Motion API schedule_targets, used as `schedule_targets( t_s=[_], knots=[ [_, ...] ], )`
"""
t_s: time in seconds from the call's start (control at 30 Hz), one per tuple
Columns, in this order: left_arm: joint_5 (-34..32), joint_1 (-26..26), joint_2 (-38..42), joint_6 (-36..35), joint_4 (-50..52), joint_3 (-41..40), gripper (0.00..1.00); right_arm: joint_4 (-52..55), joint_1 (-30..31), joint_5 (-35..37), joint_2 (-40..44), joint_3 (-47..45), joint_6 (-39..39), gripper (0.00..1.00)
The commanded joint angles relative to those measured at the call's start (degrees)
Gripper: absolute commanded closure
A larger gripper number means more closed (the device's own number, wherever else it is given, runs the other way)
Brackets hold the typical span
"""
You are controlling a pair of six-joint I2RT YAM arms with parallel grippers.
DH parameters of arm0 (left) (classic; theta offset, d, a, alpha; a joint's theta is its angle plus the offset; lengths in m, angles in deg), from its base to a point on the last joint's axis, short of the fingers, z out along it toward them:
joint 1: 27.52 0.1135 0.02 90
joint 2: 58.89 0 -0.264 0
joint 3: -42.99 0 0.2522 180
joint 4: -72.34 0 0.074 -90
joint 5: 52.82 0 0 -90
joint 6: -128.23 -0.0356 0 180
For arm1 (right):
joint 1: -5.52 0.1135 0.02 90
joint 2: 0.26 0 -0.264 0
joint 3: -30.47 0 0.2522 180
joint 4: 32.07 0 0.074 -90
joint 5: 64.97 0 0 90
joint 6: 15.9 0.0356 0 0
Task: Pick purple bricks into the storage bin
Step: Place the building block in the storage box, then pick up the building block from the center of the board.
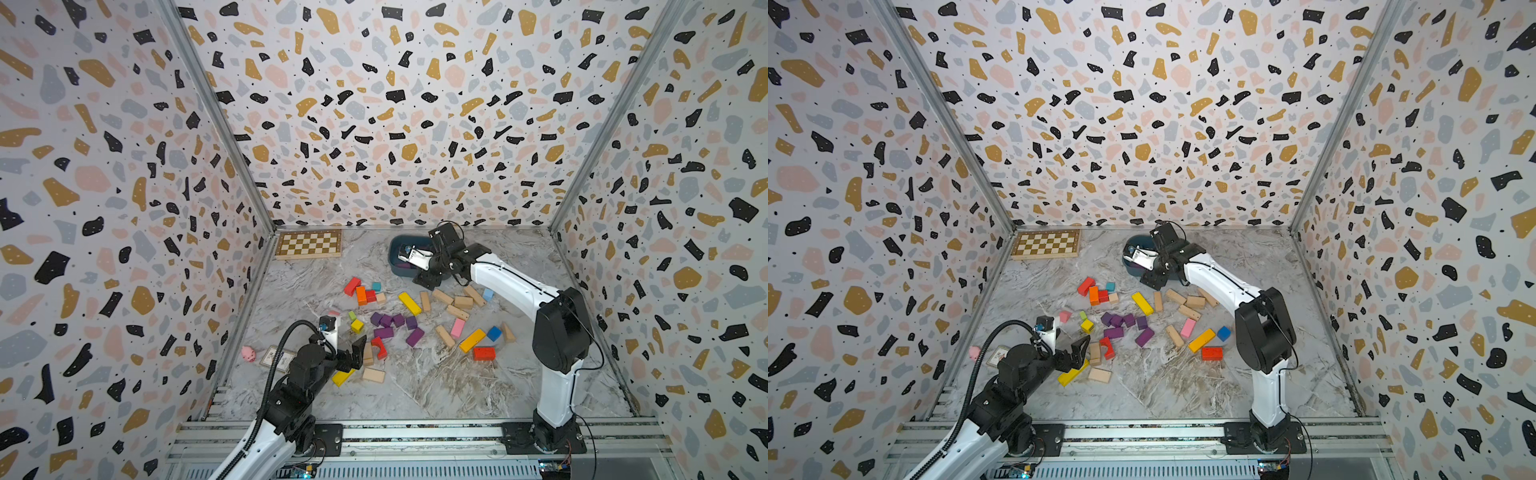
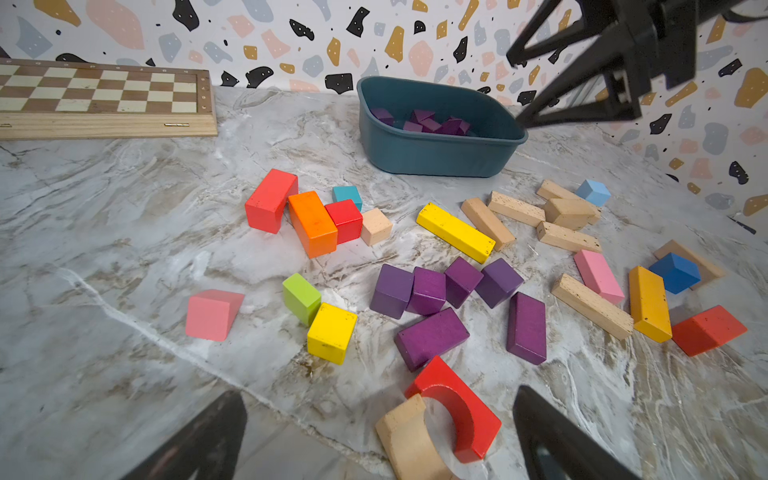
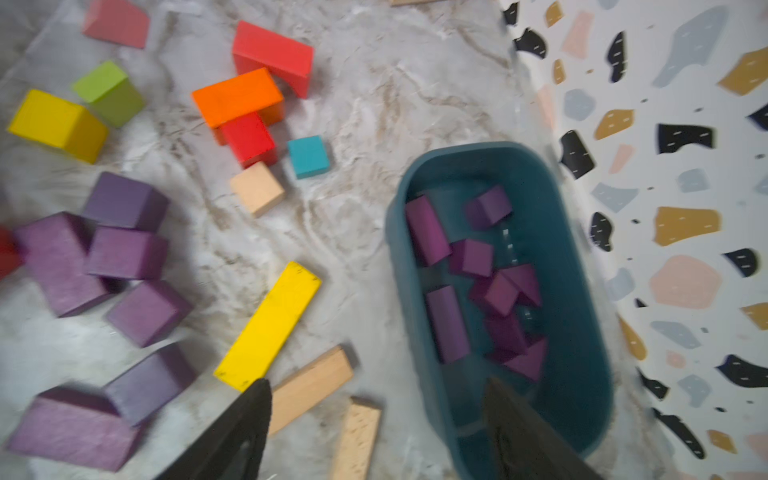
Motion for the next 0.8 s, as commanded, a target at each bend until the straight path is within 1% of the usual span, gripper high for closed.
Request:
schedule_targets(
  t_s=[0.0,0.03,0.1,0.23,0.4,0.6,0.77],
  knots=[
    [0.5,-0.1,1.0,-0.9,-1.8,0.9,0.01,-2.7,3.9,2.5,6.1,-6.0,8.6,0.18],
    [0.5,-0.1,1.2,-0.9,-1.7,0.9,0.01,-3.2,4.9,3.0,7.3,-8.0,10.5,0.17],
    [0.7,-0.1,1.6,-1.0,-1.6,0.8,0.01,-4.4,7.0,3.9,9.9,-12.6,15.0,0.10],
    [0.9,-0.1,2.1,-1.1,-1.2,0.7,0.01,-7.0,11.0,5.7,14.8,-21.6,21.4,0.08],
    [0.9,-0.1,2.6,-1.1,-0.9,0.7,0.01,-8.5,13.7,6.0,17.2,-28.2,26.5,0.08],
    [0.9,-0.2,3.6,-1.0,-0.3,0.6,0.01,-12.2,14.8,5.9,15.7,-32.6,30.4,0.08],
    [0.7,-0.1,4.4,-0.9,0.1,0.4,0.01,-13.9,14.8,6.8,12.6,-32.4,32.6,0.07]
  ],
)
